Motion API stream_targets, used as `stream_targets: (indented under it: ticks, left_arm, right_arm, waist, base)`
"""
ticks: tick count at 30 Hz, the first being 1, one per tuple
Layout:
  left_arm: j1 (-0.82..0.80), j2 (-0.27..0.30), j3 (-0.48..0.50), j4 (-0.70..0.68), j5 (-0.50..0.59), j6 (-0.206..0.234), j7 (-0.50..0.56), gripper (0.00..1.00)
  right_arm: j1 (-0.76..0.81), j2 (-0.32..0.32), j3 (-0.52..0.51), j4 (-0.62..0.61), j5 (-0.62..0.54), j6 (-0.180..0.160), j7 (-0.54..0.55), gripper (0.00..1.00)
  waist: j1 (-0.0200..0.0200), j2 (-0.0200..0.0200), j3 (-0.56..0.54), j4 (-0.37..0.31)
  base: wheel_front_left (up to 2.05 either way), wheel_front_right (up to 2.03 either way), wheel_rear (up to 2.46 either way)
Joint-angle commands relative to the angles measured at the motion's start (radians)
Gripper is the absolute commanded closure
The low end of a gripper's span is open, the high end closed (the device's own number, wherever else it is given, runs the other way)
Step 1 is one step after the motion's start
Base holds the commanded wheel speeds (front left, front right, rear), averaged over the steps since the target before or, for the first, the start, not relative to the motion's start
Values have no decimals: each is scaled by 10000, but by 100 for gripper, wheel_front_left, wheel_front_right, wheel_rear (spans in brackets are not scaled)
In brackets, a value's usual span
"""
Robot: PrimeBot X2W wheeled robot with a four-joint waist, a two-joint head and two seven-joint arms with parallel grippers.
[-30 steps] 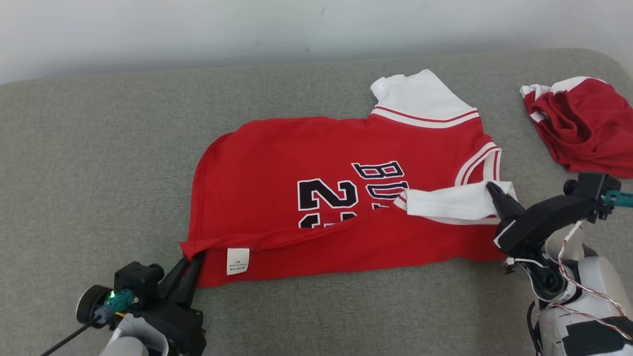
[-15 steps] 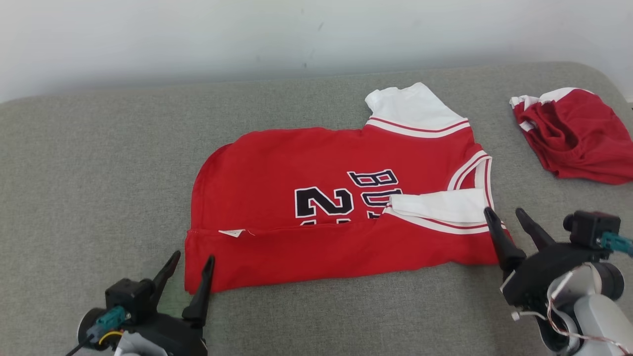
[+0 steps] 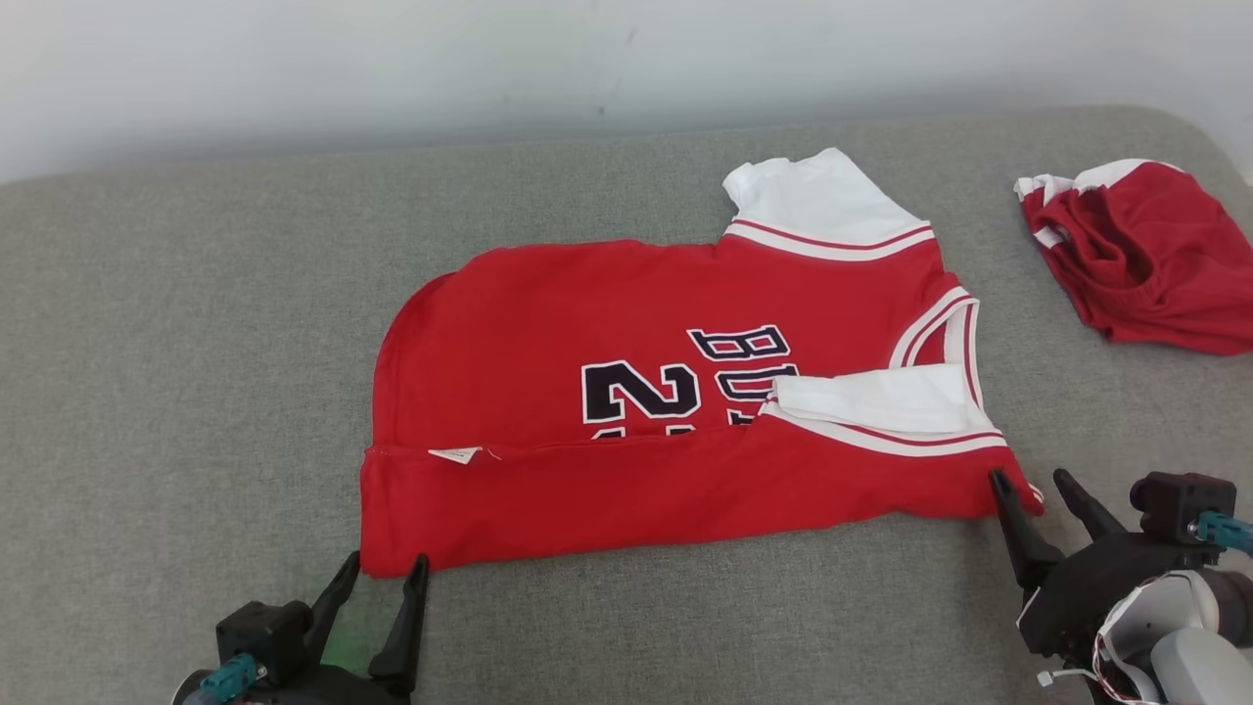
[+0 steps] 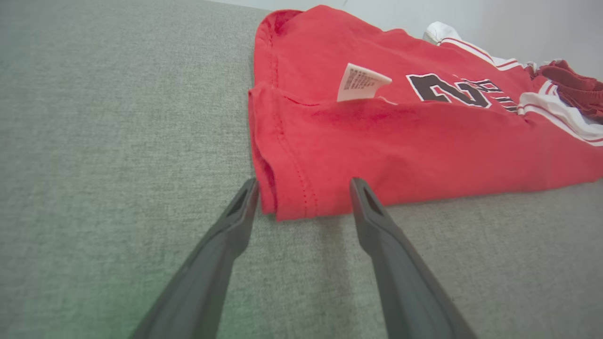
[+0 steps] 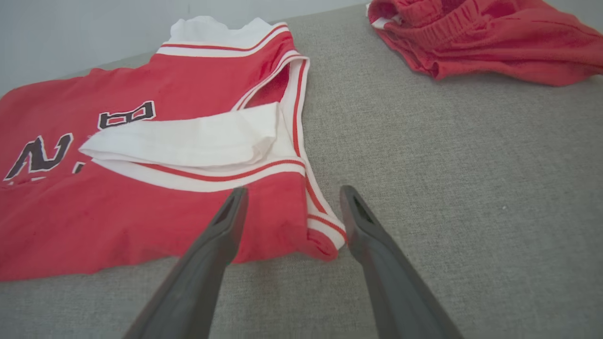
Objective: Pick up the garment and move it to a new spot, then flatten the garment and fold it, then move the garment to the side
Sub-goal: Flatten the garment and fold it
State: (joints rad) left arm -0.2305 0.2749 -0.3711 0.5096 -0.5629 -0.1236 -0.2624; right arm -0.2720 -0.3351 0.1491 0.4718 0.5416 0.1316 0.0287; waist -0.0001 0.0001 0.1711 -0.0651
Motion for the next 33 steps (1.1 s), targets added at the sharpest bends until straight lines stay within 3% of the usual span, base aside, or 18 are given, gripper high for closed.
stream_targets:
  ticks: [1,6,7,8,9,10,19,26,33]
  left_arm:
    - [-93,-71,34,81,-110,-25,-30,0]
    - [-386,-147,102,474,-247,-59,-29,0]
    - [-450,-168,95,585,-293,-66,-29,4]
    - [-506,-195,101,713,-370,-73,-29,58]
    - [-583,-225,118,816,-447,-78,-28,72]
    - [-647,-233,92,907,-484,-82,-28,98]
    - [-432,-213,289,954,-563,-57,-30,100]
    - [695,-192,557,125,-303,-43,-30,100]
    - [1922,-420,898,-672,-138,73,-30,100]
  right_arm:
    - [-66,0,-9,151,-135,-25,-54,0]
    - [-369,215,53,717,-138,-25,-358,0]
    - [-447,277,80,839,-114,-25,-391,0]
    - [-527,340,101,974,-47,-25,-406,58]
    - [-628,382,103,1108,-17,-25,-469,78]
    - [-724,424,120,1244,-10,-25,-534,100]
    - [-595,514,558,1693,502,-25,-1409,100]
    - [704,140,552,727,949,-25,-1485,100]
    - [2745,77,-193,-668,1128,-25,-998,100]
  waist:
    - [1,-1,66,23]
    - [1,-1,241,-39]
    - [1,-1,266,-50]
    - [1,-1,288,-59]
    - [1,-1,306,-59]
    - [1,-1,316,-51]
    - [1,-1,-279,183]
    - [1,-1,-846,400]
    - [1,-1,-1164,639]
  base:
    - [0,0,0]
    - [0,0,0]
    - [0,0,0]
    - [0,0,0]
    - [0,0,0]
    - [0,0,0]
    - [0,0,0]
    - [0,0,0]
    - [0,0,0]
